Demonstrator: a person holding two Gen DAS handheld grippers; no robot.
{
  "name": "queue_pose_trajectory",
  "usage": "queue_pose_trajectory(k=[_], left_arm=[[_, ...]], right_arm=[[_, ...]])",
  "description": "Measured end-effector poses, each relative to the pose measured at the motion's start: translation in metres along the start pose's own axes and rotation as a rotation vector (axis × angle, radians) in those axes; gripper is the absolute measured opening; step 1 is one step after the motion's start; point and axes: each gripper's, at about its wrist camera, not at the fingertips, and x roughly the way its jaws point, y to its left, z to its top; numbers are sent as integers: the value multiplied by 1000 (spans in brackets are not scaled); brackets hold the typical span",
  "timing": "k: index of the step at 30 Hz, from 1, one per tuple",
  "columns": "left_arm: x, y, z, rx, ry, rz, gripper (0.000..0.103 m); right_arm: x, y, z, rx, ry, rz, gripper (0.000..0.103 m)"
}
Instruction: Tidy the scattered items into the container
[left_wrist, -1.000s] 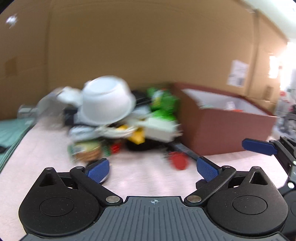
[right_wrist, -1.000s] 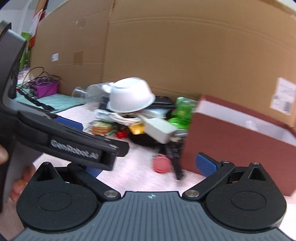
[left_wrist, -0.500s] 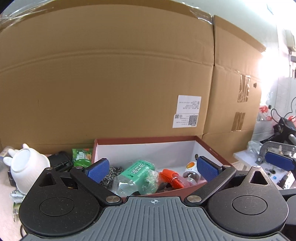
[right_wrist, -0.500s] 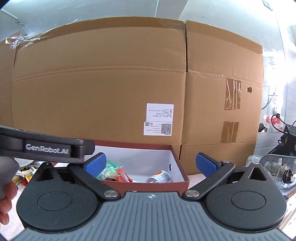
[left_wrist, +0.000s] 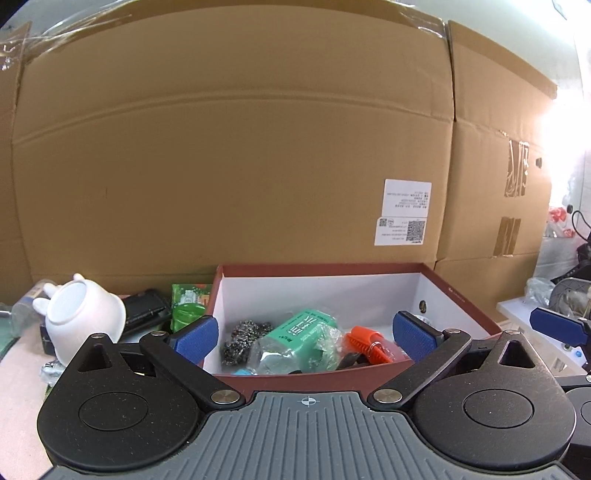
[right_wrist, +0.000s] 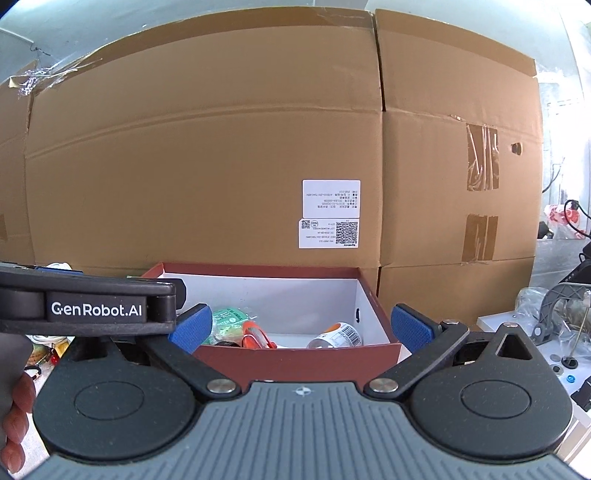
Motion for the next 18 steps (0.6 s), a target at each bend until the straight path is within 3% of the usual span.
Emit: queue_pose_trajectory(k=[5,10,14,18], left_arm=[[1,13,-4,-44,32,-110,103],[-3,12,-5,6,24,-84,103],[-5,11,-5,4,31,-45,103],[-15,8,-9,-14,-12,22,103]], right_arm=[[-4,4,0,-15,0,-5,103],[-6,11,-3,-45,-1,-8,103],[-6,12,-5,-34,6,-5,103],[-8,12,-5,-31,2,0,103]])
